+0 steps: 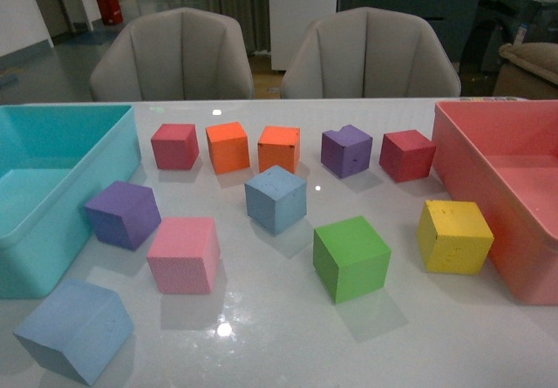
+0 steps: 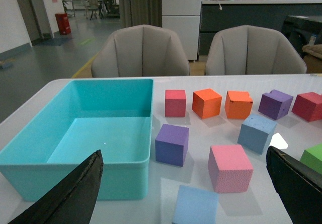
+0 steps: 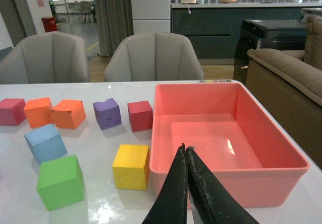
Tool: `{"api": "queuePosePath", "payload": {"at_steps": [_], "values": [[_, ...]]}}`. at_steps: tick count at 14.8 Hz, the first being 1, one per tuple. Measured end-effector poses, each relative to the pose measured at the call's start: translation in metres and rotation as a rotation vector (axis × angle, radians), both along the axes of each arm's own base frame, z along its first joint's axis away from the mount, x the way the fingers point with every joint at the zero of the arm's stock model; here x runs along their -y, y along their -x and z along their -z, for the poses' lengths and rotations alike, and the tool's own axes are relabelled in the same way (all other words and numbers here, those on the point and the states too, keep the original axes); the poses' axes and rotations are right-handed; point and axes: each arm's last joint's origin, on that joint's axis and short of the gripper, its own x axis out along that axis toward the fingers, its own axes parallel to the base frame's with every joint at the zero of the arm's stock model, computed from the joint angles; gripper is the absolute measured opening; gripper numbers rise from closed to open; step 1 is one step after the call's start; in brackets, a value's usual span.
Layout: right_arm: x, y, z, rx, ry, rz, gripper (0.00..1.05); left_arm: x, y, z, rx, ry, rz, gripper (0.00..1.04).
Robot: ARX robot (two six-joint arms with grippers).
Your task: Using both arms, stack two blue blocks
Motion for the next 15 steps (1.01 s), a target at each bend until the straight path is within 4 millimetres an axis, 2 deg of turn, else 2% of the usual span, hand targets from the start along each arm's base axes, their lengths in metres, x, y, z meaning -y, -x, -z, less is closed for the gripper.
{"api": "queuePosePath", "payload": {"at_steps": [7, 8, 9, 13, 15], "values": [[0.0, 0.01, 0.001, -0.007, 0.0, 0.0, 0.02, 0.0, 0.0, 0.0, 0.0, 0.0, 0.0, 0.98], [0.0, 0.017, 0.007, -0.052, 0.001, -0.001, 0.02, 0.0, 0.0, 0.0, 0.0, 0.0, 0.0, 0.98], [0.0, 0.02, 0.001, 0.012, 0.0, -0.001, 0.02, 0.0, 0.0, 0.0, -0.001, 0.0, 0.0, 0.98], [0.0, 0.02, 0.004, -0.01, 0.001, -0.001, 0.02, 0.0, 0.0, 0.0, 0.0, 0.0, 0.0, 0.98], [0.0, 0.02, 0.004, -0.01, 0.002, -0.001, 0.28, 0.0, 0.0, 0.0, 0.0, 0.0, 0.0, 0.98]]}}
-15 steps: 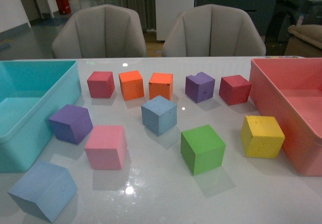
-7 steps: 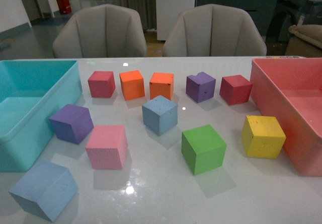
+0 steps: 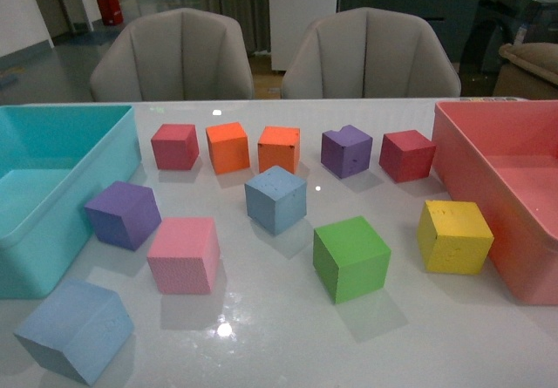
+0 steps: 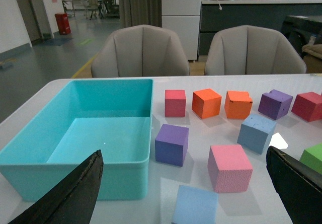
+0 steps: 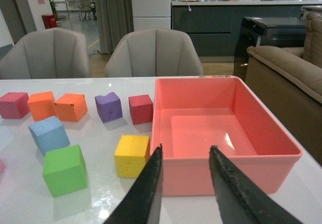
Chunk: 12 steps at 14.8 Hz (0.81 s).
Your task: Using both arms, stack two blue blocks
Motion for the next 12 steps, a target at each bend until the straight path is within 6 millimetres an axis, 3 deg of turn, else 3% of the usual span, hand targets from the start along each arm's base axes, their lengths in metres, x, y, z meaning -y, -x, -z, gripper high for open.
{"api": "queuePosePath", "payload": {"at_steps": [5, 6, 8, 12], "values": [[0.0, 0.0, 0.0, 0.0, 0.0, 0.0, 0.94, 0.0, 0.0, 0.0, 0.0, 0.0, 0.0, 0.98], [0.0, 0.0, 0.0, 0.0, 0.0, 0.0, 1.0, 0.0, 0.0, 0.002, -0.056, -0.004, 0.022, 0.98], [0.0, 0.0, 0.0, 0.0, 0.0, 0.0, 0.98, 0.002, -0.017, -0.002, -0.181, -0.007, 0.118, 0.98], [0.0, 0.0, 0.0, 0.0, 0.0, 0.0, 0.98, 0.025, -0.068, -0.003, -0.285, -0.035, 0.287, 0.98]]}}
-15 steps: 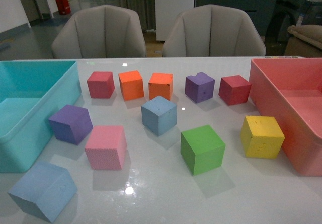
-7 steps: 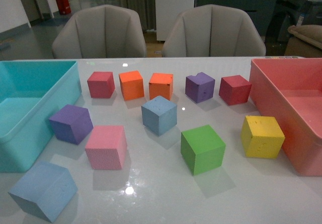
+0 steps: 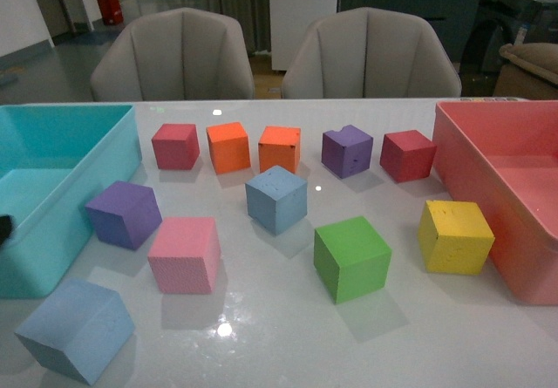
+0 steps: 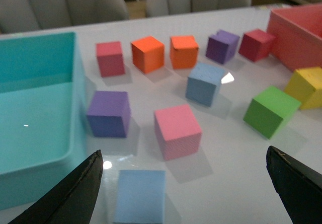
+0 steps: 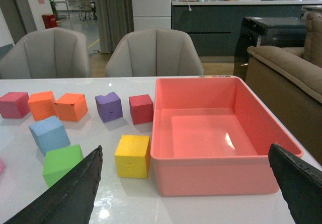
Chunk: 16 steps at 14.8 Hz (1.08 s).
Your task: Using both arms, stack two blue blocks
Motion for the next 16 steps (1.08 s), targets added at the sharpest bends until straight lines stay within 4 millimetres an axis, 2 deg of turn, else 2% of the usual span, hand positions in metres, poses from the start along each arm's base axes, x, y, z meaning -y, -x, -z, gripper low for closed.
{"api": "queuePosePath", "payload": {"at_steps": [1, 2, 3, 7, 13, 16], "values": [[0.0, 0.0, 0.0, 0.0, 0.0, 0.0, 0.98, 0.007, -0.011, 0.008, -0.053, -0.021, 0.053, 0.98], [0.0, 0.0, 0.0, 0.0, 0.0, 0.0, 0.98, 0.013, -0.025, 0.024, -0.152, -0.058, 0.098, 0.98], [0.0, 0.0, 0.0, 0.0, 0.0, 0.0, 0.98, 0.014, -0.035, 0.034, -0.192, -0.082, 0.09, 0.98], [0.0, 0.0, 0.0, 0.0, 0.0, 0.0, 0.98, 0.006, -0.058, 0.063, -0.316, -0.102, 0.071, 0.98], [0.0, 0.0, 0.0, 0.0, 0.0, 0.0, 0.98, -0.007, -0.081, 0.073, -0.36, -0.083, 0.02, 0.98], [0.0, 0.0, 0.0, 0.0, 0.0, 0.0, 0.98, -0.014, -0.083, 0.082, -0.398, -0.079, -0.004, 0.98]]}}
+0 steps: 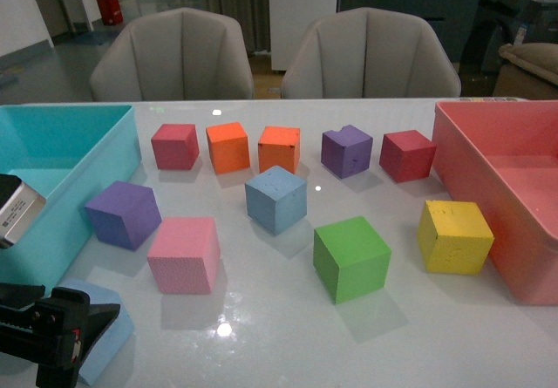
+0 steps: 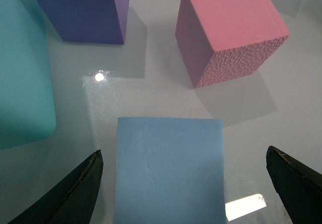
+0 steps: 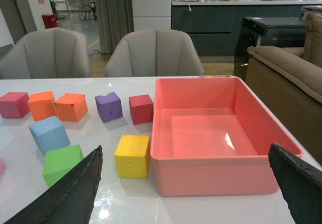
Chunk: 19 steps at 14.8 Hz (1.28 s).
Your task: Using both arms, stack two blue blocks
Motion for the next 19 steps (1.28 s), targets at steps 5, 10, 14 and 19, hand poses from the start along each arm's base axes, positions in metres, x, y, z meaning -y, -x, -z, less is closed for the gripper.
{"api": "queuePosePath", "payload": {"at_steps": [5, 10, 14, 19], "values": [[0.0, 0.0, 0.0, 0.0, 0.0, 0.0, 0.98, 0.003, 0.0, 0.014, -0.04, 0.0, 0.008, 0.98], [0.0, 0.0, 0.0, 0.0, 0.0, 0.0, 0.98, 0.004, -0.004, 0.024, -0.059, -0.006, -0.001, 0.98], [0.0, 0.0, 0.0, 0.0, 0.0, 0.0, 0.98, 0.004, -0.003, 0.015, -0.065, 0.013, -0.014, 0.52], [0.0, 0.0, 0.0, 0.0, 0.0, 0.0, 0.98, 0.038, -0.004, -0.052, 0.052, 0.036, 0.081, 0.41]]}}
